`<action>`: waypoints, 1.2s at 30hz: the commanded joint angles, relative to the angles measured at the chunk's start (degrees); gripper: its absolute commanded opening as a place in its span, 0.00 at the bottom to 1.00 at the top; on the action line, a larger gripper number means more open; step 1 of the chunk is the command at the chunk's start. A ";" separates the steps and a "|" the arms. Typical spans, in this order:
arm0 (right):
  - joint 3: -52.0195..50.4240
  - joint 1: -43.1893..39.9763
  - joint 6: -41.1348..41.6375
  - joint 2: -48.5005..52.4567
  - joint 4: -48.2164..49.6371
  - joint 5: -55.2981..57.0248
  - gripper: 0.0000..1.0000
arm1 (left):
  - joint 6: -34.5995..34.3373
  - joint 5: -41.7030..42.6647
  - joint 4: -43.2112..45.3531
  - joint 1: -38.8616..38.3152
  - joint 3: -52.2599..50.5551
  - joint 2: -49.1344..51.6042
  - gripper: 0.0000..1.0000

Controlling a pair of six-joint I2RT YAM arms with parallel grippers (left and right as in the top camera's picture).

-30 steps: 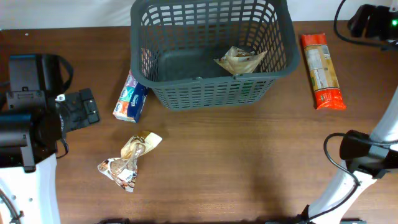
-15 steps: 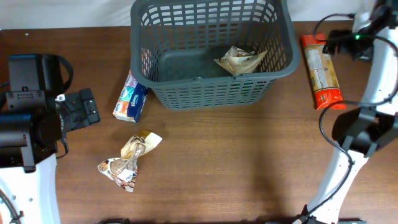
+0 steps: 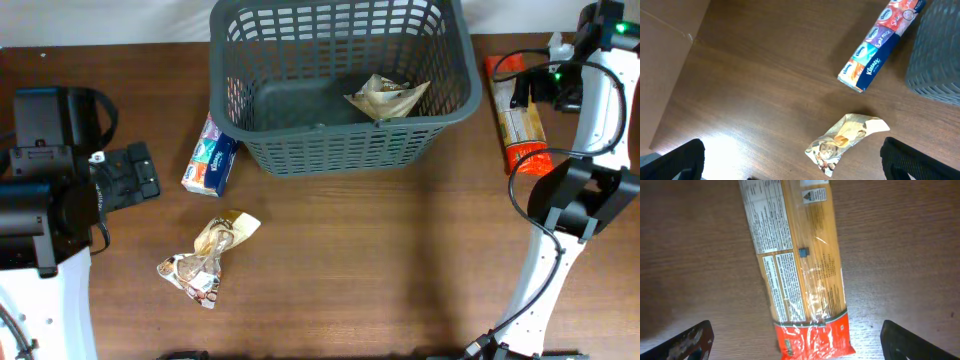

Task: Pack container
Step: 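Lower the right gripper onto the red pasta packet and grasp it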

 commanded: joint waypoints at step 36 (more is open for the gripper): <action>-7.93 0.22 -2.45 10.49 -0.46 4.98 0.92 | -0.57 0.44 -0.02 0.24 0.20 0.20 0.99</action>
